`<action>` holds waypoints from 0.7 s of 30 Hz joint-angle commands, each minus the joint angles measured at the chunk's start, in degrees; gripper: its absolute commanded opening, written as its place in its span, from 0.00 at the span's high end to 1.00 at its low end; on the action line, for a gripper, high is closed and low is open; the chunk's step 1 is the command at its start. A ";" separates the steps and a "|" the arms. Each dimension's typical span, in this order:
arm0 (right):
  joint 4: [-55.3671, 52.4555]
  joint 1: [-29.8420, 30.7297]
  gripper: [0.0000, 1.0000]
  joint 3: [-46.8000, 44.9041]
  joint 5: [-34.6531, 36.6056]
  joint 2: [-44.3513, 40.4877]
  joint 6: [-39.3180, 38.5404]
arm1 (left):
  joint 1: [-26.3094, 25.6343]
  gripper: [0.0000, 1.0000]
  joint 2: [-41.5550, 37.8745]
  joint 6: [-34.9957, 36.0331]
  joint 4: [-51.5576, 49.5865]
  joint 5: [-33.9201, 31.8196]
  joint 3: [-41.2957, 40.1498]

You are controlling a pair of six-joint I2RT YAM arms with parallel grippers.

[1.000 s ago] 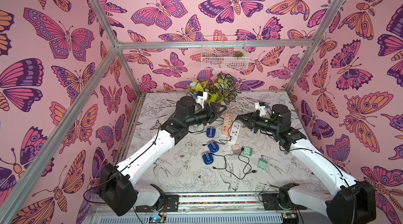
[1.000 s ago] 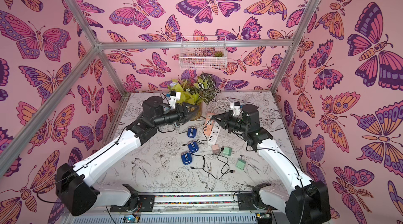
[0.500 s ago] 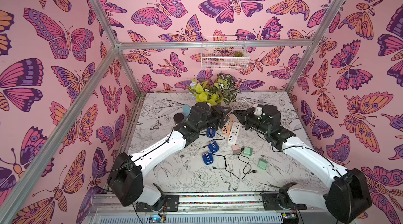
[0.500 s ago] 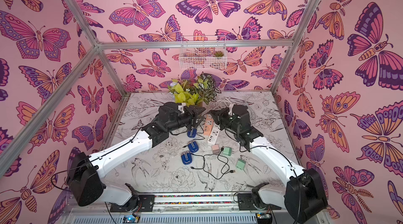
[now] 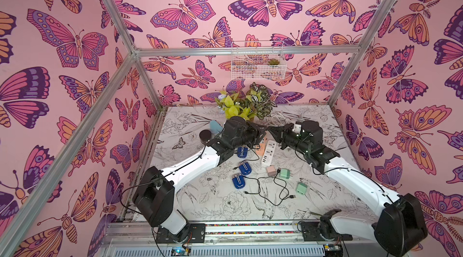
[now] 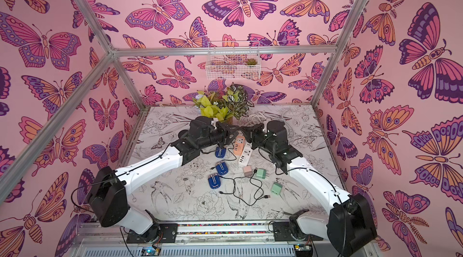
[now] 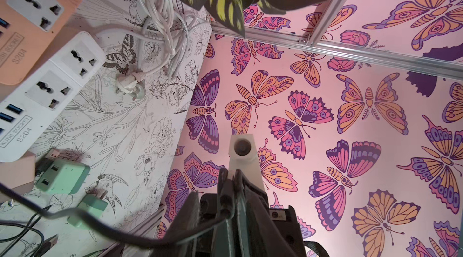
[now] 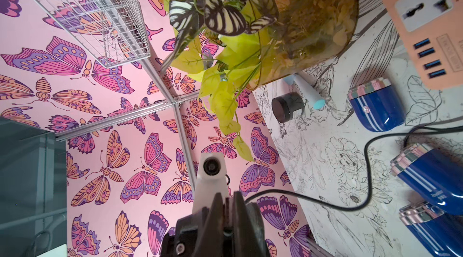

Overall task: Charge the electric shaver
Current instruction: Pick up the charging cable from the center of the board.

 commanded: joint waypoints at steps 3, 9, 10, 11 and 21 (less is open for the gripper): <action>1.30 0.39 1.00 1.11 -2.96 0.10 1.53 | 0.87 0.75 1.21 2.57 1.30 1.12 1.50; 2.66 0.07 1.00 0.48 -2.90 1.17 2.17 | 0.85 0.86 1.06 2.92 2.89 2.28 0.73; 2.70 0.05 1.00 0.73 -3.10 1.48 2.14 | 0.87 0.87 1.01 3.04 3.16 2.55 0.54; 2.75 -0.04 1.00 0.84 -3.06 1.74 2.08 | 0.88 0.89 0.94 3.02 3.19 2.83 0.47; 3.82 -0.23 1.00 1.86 -4.29 3.36 3.07 | 1.28 0.91 1.04 2.98 4.32 4.48 -0.78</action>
